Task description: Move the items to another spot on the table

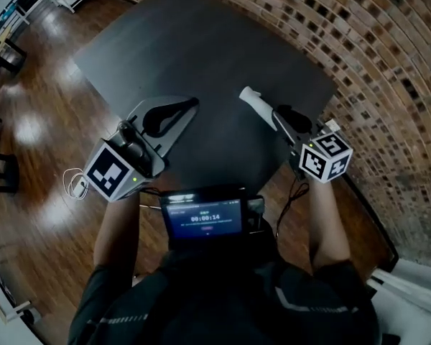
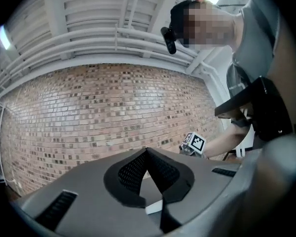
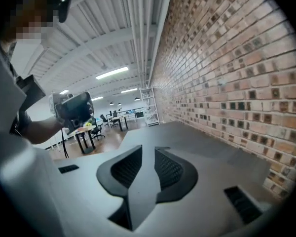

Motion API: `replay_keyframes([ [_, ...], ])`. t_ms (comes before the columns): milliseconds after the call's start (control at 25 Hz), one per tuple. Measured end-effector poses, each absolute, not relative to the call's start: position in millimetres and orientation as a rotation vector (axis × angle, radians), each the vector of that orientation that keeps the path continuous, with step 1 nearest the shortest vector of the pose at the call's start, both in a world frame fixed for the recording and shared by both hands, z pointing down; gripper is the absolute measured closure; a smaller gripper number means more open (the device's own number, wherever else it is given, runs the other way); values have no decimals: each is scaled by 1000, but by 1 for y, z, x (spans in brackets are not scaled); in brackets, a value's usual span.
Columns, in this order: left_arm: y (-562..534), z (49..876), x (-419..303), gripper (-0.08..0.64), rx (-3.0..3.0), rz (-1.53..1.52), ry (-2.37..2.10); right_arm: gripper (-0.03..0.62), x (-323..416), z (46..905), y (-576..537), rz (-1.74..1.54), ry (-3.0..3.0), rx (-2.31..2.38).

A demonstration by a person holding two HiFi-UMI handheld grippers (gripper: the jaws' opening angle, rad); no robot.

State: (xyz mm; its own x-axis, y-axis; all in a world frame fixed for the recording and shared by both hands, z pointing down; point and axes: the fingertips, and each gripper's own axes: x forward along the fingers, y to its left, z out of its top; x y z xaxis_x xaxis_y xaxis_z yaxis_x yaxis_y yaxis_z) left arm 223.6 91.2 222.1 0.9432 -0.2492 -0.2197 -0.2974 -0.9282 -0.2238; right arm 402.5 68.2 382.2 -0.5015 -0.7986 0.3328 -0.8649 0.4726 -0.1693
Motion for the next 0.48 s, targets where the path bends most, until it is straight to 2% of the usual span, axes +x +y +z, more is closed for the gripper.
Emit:
replay_keyframes([
  [120,97,223,212,566,-2818,275,393,586,398,361,96,412,-2515,1562],
  [480,97,212,207,566,-2811,309,393,588,397,317,116,270,-2550,1705],
])
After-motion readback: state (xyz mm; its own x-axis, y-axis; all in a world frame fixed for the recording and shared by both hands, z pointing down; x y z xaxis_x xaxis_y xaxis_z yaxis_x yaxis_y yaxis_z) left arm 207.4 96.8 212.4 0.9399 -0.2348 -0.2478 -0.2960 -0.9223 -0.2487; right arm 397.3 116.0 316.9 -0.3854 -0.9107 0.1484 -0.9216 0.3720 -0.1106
